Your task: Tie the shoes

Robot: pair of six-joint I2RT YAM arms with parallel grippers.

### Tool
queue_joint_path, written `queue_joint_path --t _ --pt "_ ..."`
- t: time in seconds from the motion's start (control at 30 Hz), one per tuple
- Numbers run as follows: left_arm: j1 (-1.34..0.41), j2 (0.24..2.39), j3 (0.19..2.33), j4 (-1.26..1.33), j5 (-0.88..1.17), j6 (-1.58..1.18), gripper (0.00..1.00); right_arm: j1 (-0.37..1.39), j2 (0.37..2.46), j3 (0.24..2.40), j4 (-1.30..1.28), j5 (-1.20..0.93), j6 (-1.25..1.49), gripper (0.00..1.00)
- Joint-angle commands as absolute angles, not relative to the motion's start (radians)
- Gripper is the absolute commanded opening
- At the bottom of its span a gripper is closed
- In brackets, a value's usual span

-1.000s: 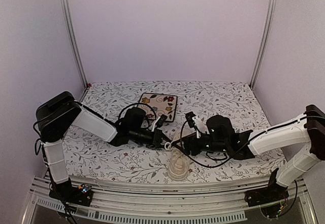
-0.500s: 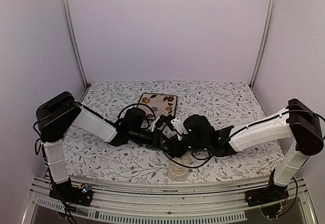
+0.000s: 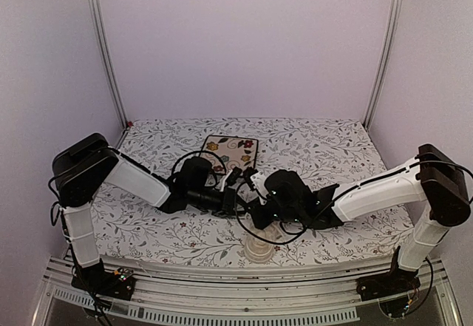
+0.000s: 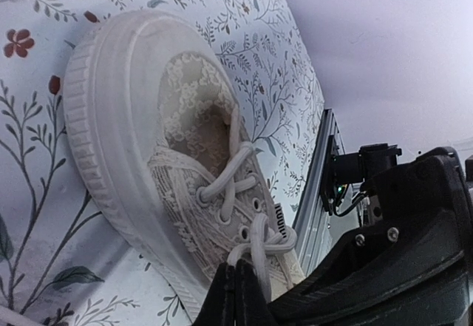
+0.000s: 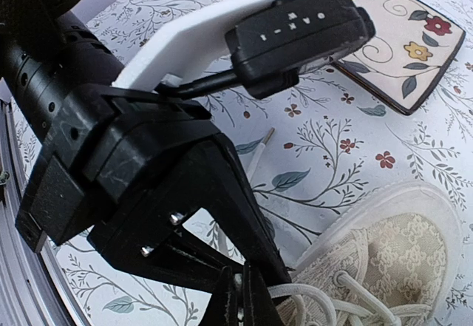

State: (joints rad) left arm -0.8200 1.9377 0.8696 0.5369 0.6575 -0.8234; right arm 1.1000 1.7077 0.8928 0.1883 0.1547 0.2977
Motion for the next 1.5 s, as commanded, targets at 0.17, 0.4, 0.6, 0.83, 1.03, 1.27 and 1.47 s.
queue_joint_path --t 0.17,0.4,0.6,0.83,1.03,1.27,1.47 --pt "-0.819 1.908 0.846 0.561 0.614 -0.854 0.00 1.071 1.573 0.807 0.165 0.254 0.442 0.02" --pt "-0.810 1.898 0.825 0.555 0.580 -0.870 0.00 1.016 1.535 0.719 0.160 0.223 0.568 0.02" --pt "-0.806 1.874 0.804 0.541 0.542 -0.876 0.00 0.975 1.488 0.650 0.154 0.224 0.661 0.02" --pt "-0.799 1.826 0.753 0.531 0.467 -0.885 0.00 0.937 1.419 0.578 0.148 0.223 0.724 0.02" --pt "-0.792 1.788 0.716 0.503 0.403 -0.893 0.00 0.924 1.397 0.547 0.145 0.214 0.739 0.02" --pt "-0.780 1.750 0.658 0.495 0.341 -0.921 0.00 0.909 1.405 0.534 0.146 0.205 0.756 0.02" --pt "-0.768 1.732 0.619 0.485 0.310 -0.944 0.00 0.889 1.397 0.512 0.143 0.197 0.777 0.02"
